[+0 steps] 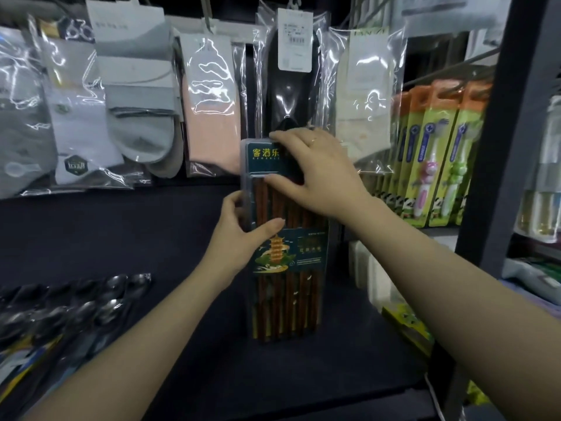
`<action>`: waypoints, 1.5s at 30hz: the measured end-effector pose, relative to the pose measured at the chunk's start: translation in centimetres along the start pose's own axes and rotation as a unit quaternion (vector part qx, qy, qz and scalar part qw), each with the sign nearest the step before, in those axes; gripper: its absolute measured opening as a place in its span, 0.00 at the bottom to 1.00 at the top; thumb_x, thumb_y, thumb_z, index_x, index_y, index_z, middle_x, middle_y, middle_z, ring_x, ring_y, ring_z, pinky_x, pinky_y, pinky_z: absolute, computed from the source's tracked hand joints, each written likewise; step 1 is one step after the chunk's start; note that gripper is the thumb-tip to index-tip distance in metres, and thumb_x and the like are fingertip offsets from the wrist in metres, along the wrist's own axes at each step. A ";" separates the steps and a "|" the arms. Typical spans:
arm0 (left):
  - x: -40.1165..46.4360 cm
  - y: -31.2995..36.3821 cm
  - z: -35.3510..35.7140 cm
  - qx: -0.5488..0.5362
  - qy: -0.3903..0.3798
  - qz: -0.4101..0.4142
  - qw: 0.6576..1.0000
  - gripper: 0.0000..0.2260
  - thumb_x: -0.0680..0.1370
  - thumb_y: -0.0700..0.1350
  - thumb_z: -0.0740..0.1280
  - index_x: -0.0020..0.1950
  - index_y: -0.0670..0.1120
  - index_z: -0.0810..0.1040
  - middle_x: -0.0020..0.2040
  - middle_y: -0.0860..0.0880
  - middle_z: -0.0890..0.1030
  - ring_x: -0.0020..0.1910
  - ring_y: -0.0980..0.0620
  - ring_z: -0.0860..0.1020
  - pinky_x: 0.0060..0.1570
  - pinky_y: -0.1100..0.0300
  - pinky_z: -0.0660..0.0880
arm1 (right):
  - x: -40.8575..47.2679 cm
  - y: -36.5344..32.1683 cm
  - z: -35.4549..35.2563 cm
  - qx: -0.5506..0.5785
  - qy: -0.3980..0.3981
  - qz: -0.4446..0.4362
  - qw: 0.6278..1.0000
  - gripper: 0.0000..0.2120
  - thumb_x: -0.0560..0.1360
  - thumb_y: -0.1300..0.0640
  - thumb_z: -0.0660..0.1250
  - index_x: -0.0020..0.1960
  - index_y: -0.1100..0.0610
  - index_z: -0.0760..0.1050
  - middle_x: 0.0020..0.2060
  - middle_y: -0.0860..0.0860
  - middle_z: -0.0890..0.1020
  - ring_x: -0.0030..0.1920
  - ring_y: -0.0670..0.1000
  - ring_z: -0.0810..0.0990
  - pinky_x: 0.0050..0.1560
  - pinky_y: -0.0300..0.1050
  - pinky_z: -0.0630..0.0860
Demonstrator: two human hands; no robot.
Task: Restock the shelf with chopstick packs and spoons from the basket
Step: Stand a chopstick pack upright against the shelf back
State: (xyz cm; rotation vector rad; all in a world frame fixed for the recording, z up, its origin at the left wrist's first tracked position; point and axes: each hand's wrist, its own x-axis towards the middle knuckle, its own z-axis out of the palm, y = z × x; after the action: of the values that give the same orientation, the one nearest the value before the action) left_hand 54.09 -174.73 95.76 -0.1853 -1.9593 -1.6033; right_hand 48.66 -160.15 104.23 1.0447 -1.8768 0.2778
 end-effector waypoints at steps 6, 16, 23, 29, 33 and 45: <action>0.3 -0.2 0.1 -0.005 0.012 -0.003 1.000 0.26 0.70 0.45 0.72 0.62 0.56 0.62 0.50 0.59 0.75 0.42 0.71 0.77 0.36 0.73 0.74 | -1.4 2.1 2.7 0.243 0.070 0.178 0.951 0.36 0.68 0.38 0.62 0.69 0.57 0.63 0.65 0.53 0.72 0.65 0.51 0.71 0.66 0.46 0.68; -2.2 -2.5 1.6 0.031 0.008 0.023 0.999 0.35 0.67 0.50 0.73 0.69 0.59 0.58 0.56 0.64 0.76 0.55 0.67 0.76 0.56 0.63 0.72 | -5.2 1.5 5.0 0.615 0.016 0.362 0.700 0.23 0.71 0.55 0.70 0.63 0.58 0.68 0.53 0.53 0.81 0.50 0.49 0.83 0.50 0.44 0.80; -4.4 -2.9 3.5 -0.003 -0.003 -0.017 1.000 0.33 0.71 0.47 0.70 0.66 0.63 0.53 0.56 0.67 0.70 0.50 0.78 0.71 0.48 0.76 0.71 | -9.6 1.2 5.1 0.589 0.006 0.405 0.700 0.23 0.74 0.52 0.66 0.66 0.57 0.66 0.57 0.53 0.78 0.52 0.48 0.80 0.57 0.45 0.77; -6.0 -0.9 3.4 -0.084 -0.045 -0.075 0.993 0.31 0.69 0.49 0.70 0.66 0.60 0.58 0.54 0.64 0.76 0.50 0.72 0.76 0.52 0.72 0.73 | -11.9 -0.1 2.8 0.509 -0.051 0.395 0.763 0.19 0.73 0.48 0.68 0.61 0.53 0.72 0.49 0.44 0.81 0.46 0.37 0.80 0.48 0.31 0.76; -7.6 0.4 3.3 -0.145 -0.128 -0.205 0.959 0.32 0.61 0.51 0.73 0.63 0.59 0.66 0.54 0.54 0.83 0.53 0.53 0.81 0.55 0.52 0.75 | -12.7 0.2 0.2 0.537 -0.124 0.427 0.717 0.09 0.72 0.48 0.69 0.45 0.54 0.78 0.39 0.49 0.86 0.40 0.46 0.85 0.46 0.41 0.81; -6.0 -6.0 5.6 0.085 -0.222 -0.355 0.904 0.24 0.74 0.58 0.64 0.67 0.47 0.70 0.63 0.54 0.72 0.58 0.54 0.68 0.58 0.63 0.61 | -15.7 2.5 6.9 0.363 -0.304 0.624 0.622 0.44 0.61 0.33 0.70 0.65 0.63 0.71 0.59 0.58 0.80 0.57 0.59 0.79 0.61 0.50 0.74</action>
State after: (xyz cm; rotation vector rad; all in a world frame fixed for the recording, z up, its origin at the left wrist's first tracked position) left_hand 54.23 -169.58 87.06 0.3022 -2.7214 -1.9274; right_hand 45.59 -154.05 88.29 -0.0279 -2.9722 1.8030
